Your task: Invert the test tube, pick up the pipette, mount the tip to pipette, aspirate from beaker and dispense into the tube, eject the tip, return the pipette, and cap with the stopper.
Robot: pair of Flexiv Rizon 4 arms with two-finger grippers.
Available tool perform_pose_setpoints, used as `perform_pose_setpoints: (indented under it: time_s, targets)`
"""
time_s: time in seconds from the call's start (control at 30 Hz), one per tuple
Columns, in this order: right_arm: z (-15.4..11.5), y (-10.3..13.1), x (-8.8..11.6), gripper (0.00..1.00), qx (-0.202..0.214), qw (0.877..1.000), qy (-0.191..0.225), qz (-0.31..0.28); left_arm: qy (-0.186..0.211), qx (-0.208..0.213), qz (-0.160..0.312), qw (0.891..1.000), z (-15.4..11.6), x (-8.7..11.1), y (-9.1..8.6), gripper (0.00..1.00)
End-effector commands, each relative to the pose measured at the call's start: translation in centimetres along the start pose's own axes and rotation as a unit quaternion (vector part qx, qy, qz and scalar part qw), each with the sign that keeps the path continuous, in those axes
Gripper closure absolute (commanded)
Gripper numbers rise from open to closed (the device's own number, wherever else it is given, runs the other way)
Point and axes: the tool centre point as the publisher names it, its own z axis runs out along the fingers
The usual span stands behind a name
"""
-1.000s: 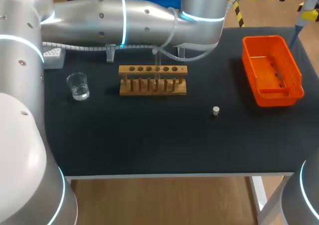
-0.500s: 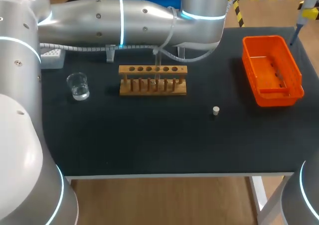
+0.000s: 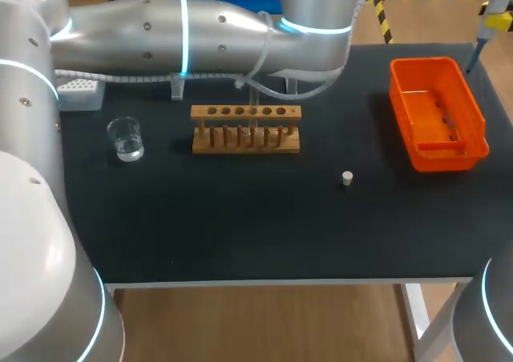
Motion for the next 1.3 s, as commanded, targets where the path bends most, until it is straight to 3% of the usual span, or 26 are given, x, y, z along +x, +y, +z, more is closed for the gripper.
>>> perform_pose_setpoints:
  time_s: [0.03, 0.27, 0.5, 0.63, 0.93, 1.3]
  targets:
    - [0.0, 0.1, 0.1, 1.0, 0.002, 1.0, -0.001, 0.0, 0.0, -0.015, -0.005, 1.0, -4.8, 0.0, -0.1, 0.0]
    - [0.0, 0.1, 0.1, 1.0, 0.002, 1.0, -0.001, 0.0, -0.057, -0.011, -0.002, 0.998, -11.1, 1.1, 1.0, 0.0]
    - [0.0, 0.1, 0.1, 1.0, 0.002, 1.0, -0.001, 0.0, -0.085, 0.001, -0.01, 0.996, -16.7, 2.1, 2.2, 0.0]
    - [0.0, 0.1, 0.1, 1.0, 0.002, 1.0, -0.001, 0.0, -0.069, 0.025, -0.015, 0.997, -19.8, 2.4, 3.3, 0.0]
    - [0.0, 0.1, 0.1, 1.0, 0.002, 1.0, -0.001, 0.0, -0.085, 0.047, 0.002, 0.995, -26.1, 3.7, 6.4, 0.0]
    - [0.0, 0.1, 0.1, 1.0, 0.002, 1.0, -0.001, 0.0, -0.089, 0.058, 0.021, 0.994, -31.3, 5.7, 9.5, 0.0]
